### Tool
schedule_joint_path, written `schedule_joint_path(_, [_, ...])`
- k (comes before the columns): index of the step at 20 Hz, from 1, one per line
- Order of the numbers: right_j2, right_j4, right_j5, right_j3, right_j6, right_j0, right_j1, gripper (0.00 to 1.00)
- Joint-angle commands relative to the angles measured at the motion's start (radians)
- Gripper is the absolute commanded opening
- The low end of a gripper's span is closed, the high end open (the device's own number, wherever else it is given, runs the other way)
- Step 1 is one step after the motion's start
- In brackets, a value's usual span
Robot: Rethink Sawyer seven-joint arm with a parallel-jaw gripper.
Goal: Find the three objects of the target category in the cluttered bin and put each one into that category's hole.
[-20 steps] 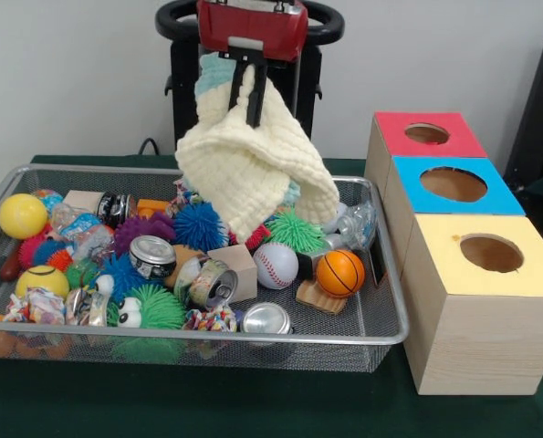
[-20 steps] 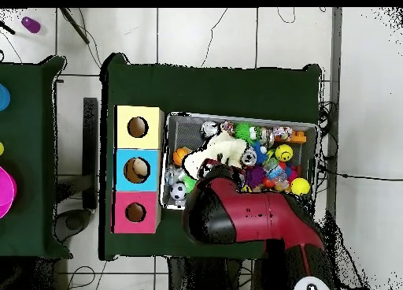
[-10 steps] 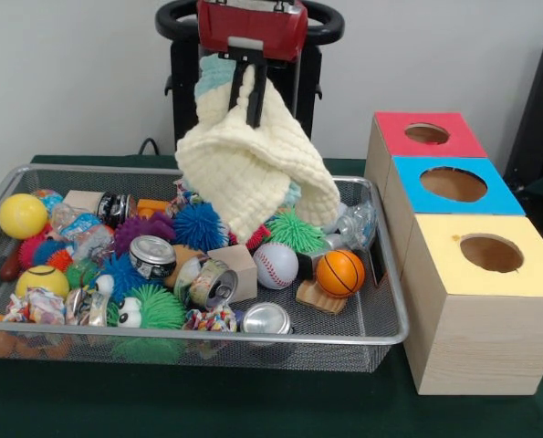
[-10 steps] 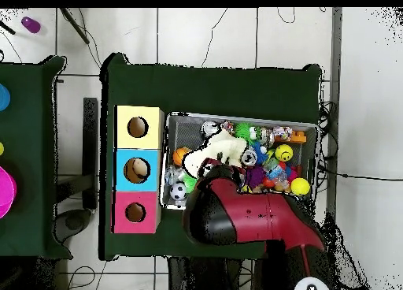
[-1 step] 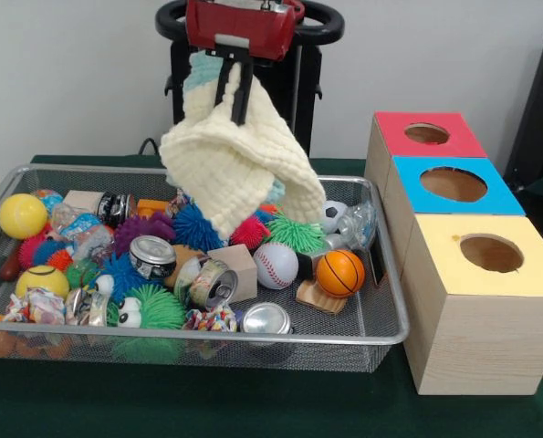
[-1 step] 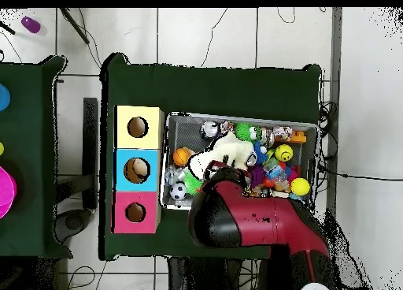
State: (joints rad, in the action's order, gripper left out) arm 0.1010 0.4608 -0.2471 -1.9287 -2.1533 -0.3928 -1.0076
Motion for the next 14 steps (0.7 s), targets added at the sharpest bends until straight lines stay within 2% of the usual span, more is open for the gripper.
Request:
schedule_joint_path(1, [0.042, 0.027, -0.168, 0.009, 0.110, -0.057, 0.005, 0.00])
schedule_joint_path(7, [0.115, -0.047, -0.351, 0.010, 0.218, -0.126, -0.040, 0.00])
schedule_joint_path(12, [0.158, -0.058, -0.439, 0.020, 0.233, -0.173, -0.032, 0.00])
schedule_joint_path(14, [0.173, -0.060, -0.520, 0.032, 0.261, -0.192, -0.025, 0.00])
